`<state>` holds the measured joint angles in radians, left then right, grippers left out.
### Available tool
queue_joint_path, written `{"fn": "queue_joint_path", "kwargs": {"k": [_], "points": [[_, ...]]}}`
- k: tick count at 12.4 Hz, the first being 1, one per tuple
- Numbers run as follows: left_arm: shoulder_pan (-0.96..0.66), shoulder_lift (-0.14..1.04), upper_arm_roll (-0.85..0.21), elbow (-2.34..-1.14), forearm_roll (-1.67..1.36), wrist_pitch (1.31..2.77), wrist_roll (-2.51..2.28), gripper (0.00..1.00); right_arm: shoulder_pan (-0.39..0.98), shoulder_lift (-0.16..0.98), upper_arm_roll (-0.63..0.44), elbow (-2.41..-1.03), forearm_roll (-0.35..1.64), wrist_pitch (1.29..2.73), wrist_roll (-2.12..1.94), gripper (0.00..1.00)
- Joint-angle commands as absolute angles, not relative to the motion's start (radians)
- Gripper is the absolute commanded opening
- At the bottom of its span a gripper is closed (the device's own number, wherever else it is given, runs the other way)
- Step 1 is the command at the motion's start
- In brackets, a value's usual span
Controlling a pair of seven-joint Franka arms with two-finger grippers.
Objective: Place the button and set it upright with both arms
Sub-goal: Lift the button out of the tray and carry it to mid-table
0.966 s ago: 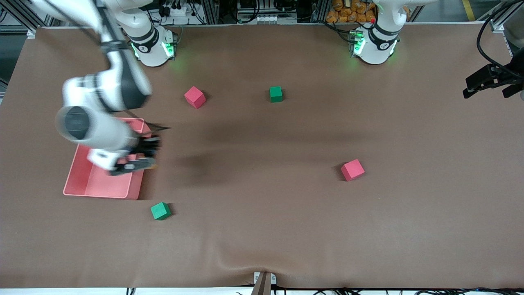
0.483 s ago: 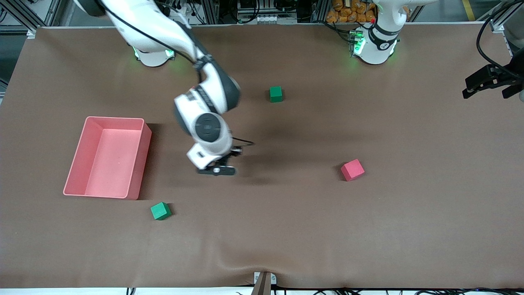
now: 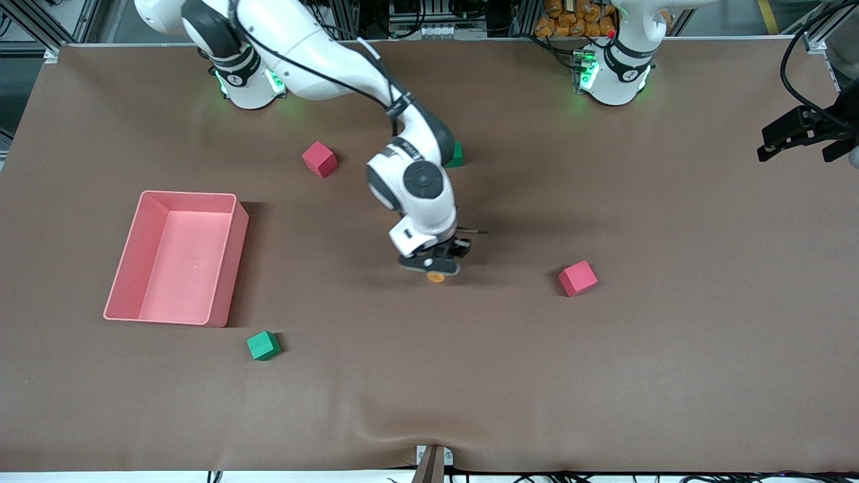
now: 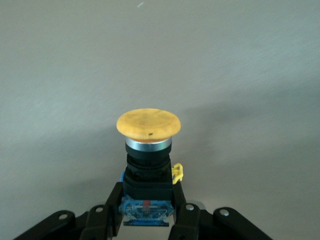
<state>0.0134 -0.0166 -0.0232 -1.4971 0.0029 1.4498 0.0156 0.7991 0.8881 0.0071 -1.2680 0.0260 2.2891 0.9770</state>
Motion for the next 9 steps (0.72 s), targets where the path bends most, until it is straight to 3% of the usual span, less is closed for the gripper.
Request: {"fn": "queue_joint_path", "kwargs": {"k": [1,2,3,5,9], "points": [[0.021,-0.008,-0.025,-1.493,-0.011,1.443,0.048,1.00,0.811,0.980,-0.005,-1.123,0.031,2.278,0.985,0.00],[0.021,-0.008,-0.025,-1.491,-0.012,1.443,0.049,1.00,0.819,0.995,-0.005,-1.114,0.029,2.281,0.980,0.32],[0.021,-0.006,-0.025,-1.491,-0.014,1.443,0.051,1.00,0.828,1.003,-0.008,-1.115,0.019,2.289,0.974,0.99],[0.021,-0.006,-0.025,-1.491,-0.015,1.443,0.051,1.00,0.803,0.973,-0.012,-1.118,-0.015,2.269,0.908,1.00],[0.028,0.002,-0.023,-1.490,-0.026,1.443,0.051,1.00,0.629,0.850,-0.003,-1.120,0.003,2.056,0.689,1.00]]}}
